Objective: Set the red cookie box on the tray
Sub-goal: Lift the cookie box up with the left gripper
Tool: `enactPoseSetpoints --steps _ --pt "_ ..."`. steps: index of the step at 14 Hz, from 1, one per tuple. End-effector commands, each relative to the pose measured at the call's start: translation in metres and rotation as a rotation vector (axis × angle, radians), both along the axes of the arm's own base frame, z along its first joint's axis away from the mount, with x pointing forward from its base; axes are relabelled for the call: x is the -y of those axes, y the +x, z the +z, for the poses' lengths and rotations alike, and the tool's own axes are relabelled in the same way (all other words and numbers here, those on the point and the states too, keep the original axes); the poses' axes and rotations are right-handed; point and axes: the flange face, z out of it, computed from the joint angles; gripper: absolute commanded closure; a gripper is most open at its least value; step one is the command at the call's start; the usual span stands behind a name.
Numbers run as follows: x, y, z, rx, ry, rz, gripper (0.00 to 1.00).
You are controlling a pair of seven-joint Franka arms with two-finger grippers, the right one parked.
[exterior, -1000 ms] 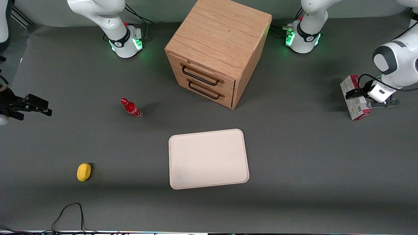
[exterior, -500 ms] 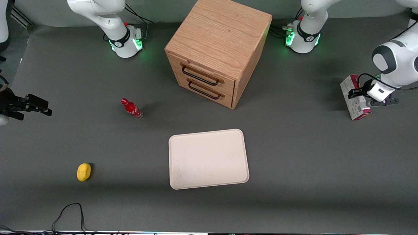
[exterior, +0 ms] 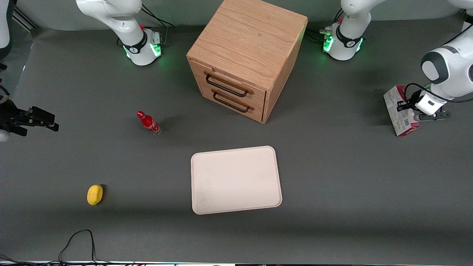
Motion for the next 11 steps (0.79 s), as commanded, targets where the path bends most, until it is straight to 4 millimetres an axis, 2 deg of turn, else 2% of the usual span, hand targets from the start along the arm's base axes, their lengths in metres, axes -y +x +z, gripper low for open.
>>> enactPoseSetpoints --steps 1,3,6,7,8,9,11 --pt "0.011 0.030 0.067 -0.015 0.007 -0.031 1.00" --pt "0.028 0.054 0.139 -0.075 0.011 0.001 1.00" --pt "0.055 0.091 0.258 -0.120 0.021 0.015 1.00" --pt "0.067 0.099 0.291 -0.113 0.020 0.002 1.00" --pt "0.077 0.104 0.319 -0.099 0.029 0.002 1.00" --pt "0.085 0.110 0.337 -0.088 0.033 0.005 1.00" --pt "0.098 0.123 0.357 -0.065 0.040 -0.006 1.00"
